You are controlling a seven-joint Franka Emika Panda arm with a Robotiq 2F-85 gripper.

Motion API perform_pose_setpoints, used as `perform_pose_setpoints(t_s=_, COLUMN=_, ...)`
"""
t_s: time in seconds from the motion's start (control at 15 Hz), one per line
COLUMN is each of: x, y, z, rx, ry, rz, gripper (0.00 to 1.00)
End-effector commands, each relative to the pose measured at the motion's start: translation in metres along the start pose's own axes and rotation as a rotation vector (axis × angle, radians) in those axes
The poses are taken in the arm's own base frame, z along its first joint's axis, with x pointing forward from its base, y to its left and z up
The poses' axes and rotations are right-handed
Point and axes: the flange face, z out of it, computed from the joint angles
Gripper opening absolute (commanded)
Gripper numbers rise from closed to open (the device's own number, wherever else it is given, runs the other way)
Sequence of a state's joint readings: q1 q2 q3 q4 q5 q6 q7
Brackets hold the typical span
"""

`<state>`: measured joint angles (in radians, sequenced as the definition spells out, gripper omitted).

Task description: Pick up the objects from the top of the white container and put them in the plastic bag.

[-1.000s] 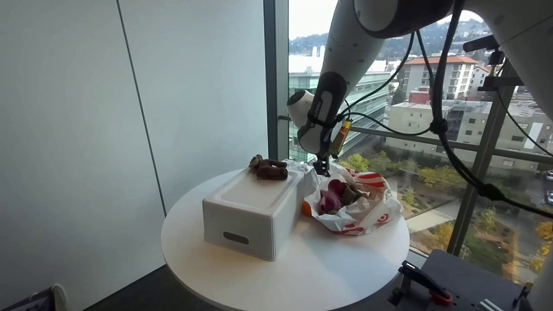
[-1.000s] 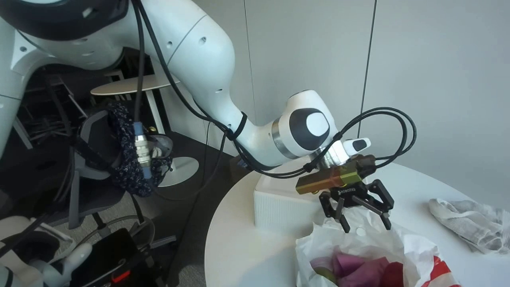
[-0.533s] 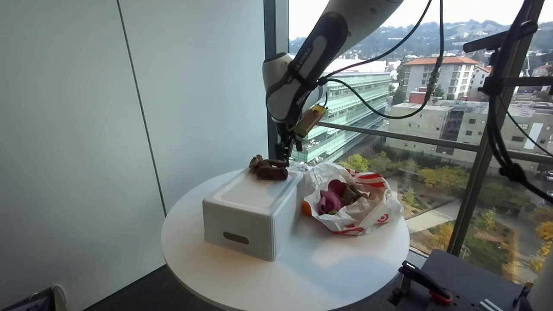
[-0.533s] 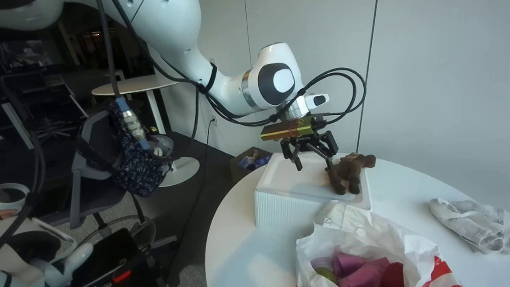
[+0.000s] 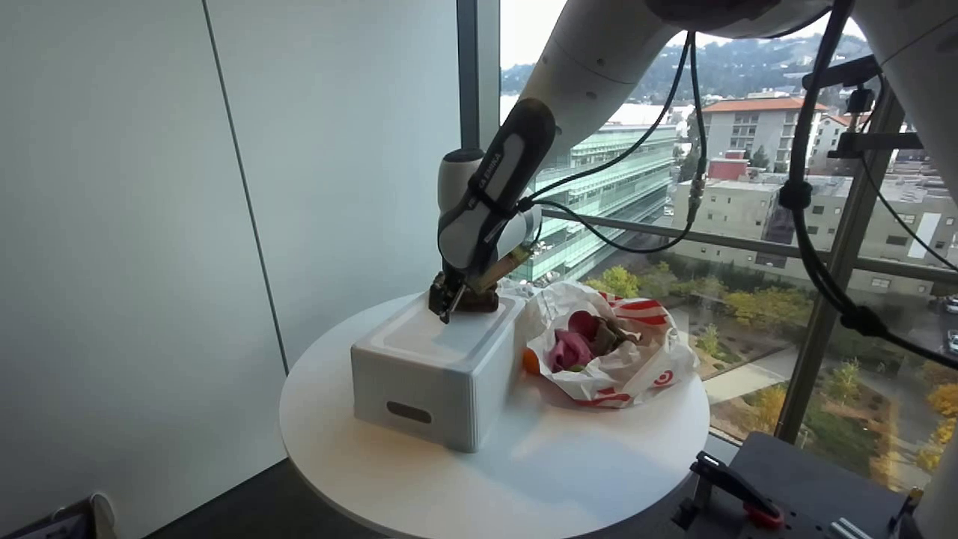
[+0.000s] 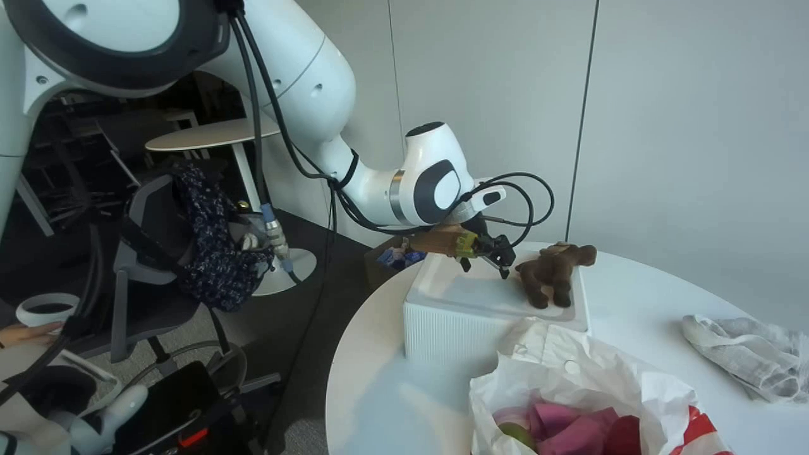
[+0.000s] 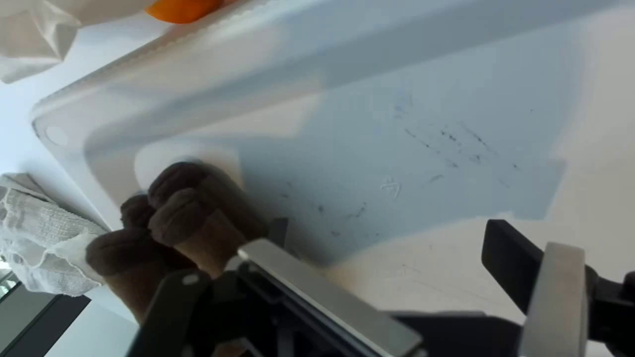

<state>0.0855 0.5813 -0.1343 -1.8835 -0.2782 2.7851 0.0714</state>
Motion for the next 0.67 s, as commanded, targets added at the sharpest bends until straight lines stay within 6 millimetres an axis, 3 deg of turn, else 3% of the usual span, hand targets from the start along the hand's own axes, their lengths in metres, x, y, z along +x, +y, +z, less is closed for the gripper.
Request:
perform_pose_setpoints(t_s=0.0, x=0.029, y=-0.004, z=0.010, rx=-0.010, ry=0.137, rz=0.012, gripper=1.00)
perform_pose_setpoints(t_s=0.33, x=0.050, y=0.005, z=0.014, rx=-0.023, ry=0.213, rz=0.031, gripper=1.00)
perform_pose_setpoints(t_s=0.6, x=0.058, y=0.030, z=0.016, rx=-0.062, ry=0.224, rz=0.071, gripper=1.00)
